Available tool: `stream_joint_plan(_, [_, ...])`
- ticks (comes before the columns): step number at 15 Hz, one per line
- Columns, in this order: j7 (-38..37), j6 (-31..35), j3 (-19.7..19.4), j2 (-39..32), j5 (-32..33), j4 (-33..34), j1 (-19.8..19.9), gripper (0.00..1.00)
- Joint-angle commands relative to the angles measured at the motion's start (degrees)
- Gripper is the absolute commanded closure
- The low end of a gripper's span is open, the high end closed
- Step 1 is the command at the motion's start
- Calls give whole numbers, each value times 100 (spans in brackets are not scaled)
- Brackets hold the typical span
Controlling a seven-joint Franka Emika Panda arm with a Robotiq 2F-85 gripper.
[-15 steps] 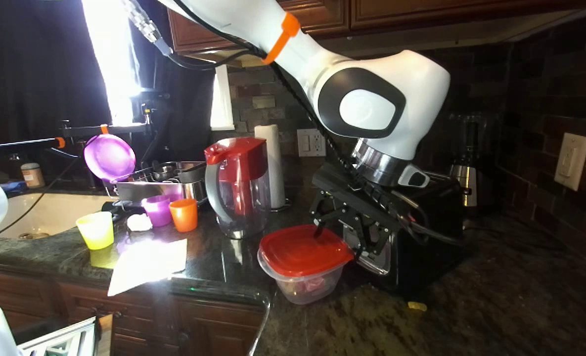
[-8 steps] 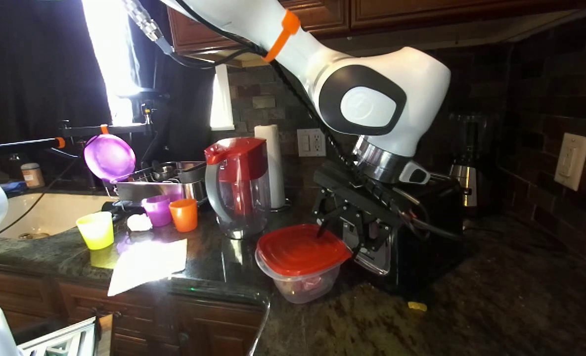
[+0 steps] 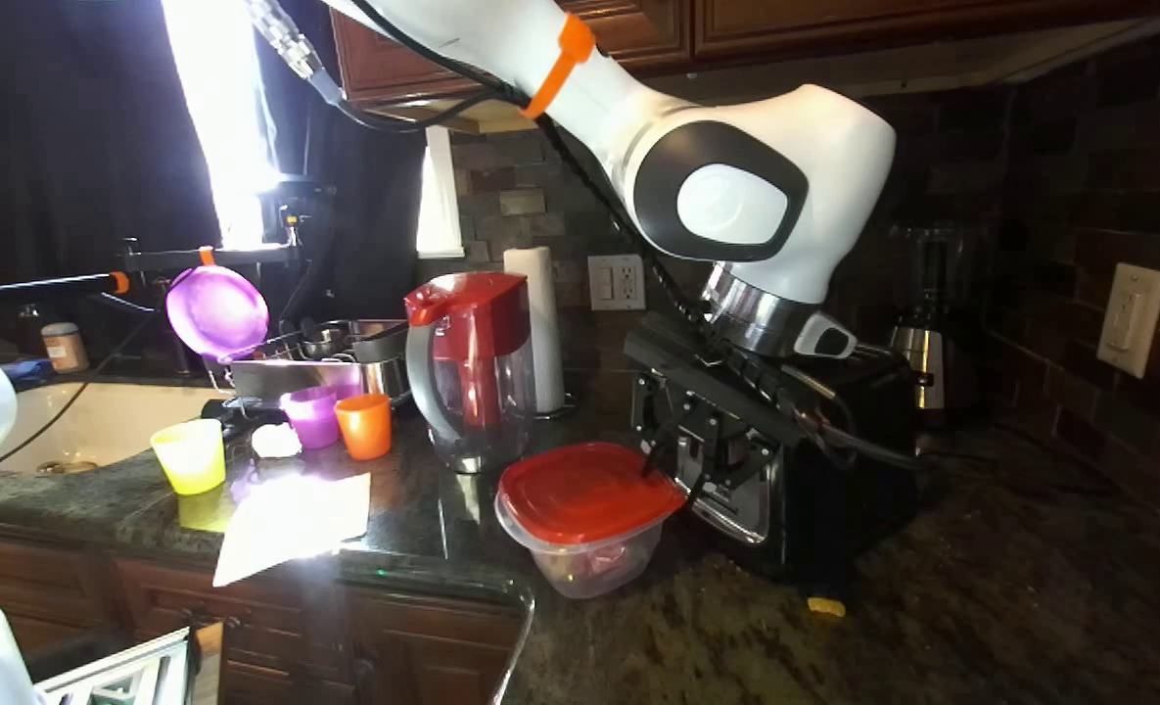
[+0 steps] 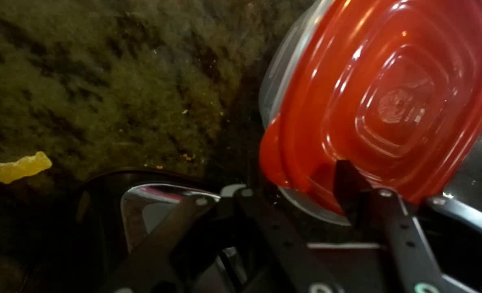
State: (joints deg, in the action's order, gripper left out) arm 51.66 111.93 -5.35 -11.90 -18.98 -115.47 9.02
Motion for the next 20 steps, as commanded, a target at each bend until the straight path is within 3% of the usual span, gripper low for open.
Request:
stream_joint_plan(1, [-114, -111, 58, 63, 4, -2, 54, 54])
stream_joint_plan(7, [-281, -51, 52, 142, 72, -50, 33, 48])
stream_joint_plan(10, [-329, -41, 34, 176, 184, -68, 29, 20])
stream_joint_plan(14, [-350, -48, 20, 201, 429, -94, 22, 1])
stream_joint_plan(18, [-401, -53, 30, 183, 596, -109, 16, 6])
stream_joint_plan(20, [-423, -51, 37, 174, 673, -123, 8, 16])
